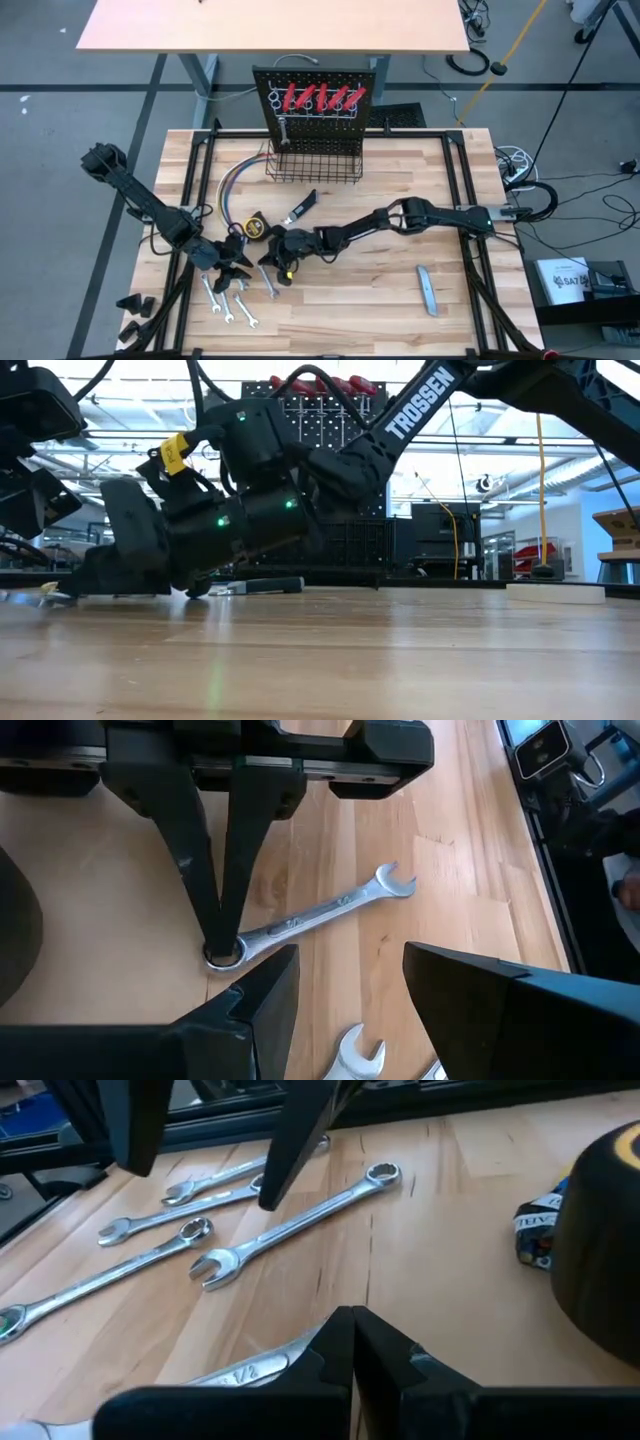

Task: Hang tools onto peg board
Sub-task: Hang the wrench on the peg board

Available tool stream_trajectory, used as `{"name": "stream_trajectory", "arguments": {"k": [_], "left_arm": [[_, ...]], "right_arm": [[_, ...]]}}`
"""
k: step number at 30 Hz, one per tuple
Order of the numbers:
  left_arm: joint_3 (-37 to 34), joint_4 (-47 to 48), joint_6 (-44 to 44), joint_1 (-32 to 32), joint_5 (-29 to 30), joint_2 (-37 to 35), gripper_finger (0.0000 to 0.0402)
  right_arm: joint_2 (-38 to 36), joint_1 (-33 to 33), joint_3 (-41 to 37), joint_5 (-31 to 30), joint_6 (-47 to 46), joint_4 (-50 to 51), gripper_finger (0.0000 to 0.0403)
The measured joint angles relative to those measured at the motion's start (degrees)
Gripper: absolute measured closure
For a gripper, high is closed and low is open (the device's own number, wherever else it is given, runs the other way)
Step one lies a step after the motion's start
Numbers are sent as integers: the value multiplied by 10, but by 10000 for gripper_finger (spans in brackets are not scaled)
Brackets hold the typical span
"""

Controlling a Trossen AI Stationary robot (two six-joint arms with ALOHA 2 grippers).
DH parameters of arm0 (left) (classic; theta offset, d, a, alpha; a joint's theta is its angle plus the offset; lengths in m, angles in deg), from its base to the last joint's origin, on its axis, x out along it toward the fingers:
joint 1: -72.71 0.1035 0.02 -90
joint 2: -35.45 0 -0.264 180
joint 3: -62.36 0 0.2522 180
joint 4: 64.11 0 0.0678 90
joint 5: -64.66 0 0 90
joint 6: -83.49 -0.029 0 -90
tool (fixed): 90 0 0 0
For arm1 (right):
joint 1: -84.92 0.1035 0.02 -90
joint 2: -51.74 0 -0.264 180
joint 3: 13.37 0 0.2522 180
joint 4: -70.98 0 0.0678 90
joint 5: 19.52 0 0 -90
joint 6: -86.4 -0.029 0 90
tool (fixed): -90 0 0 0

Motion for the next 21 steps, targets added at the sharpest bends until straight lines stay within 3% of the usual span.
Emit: {"name": "stream_trajectory", "arguments": {"k": [5,7,11,16,21], "left_arm": [[0,-6,79,0,1,3,215],[0,-7,68,-5,-11,12,215],[0,-40,-23,-20,17,55,215],[4,-136,-248,-25,39,136,215],[41,-119,-396,-26,40,207,215]], "right_arm": [[-2,-1,1,-19,-29,47,403],[-3,-1,1,-27,-37,53,403],[-1,-1,1,-29,-47,53,402],[-1,-1,0,-29,-50,56,402],[-1,-1,-1,-29,-50,58,403]]}}
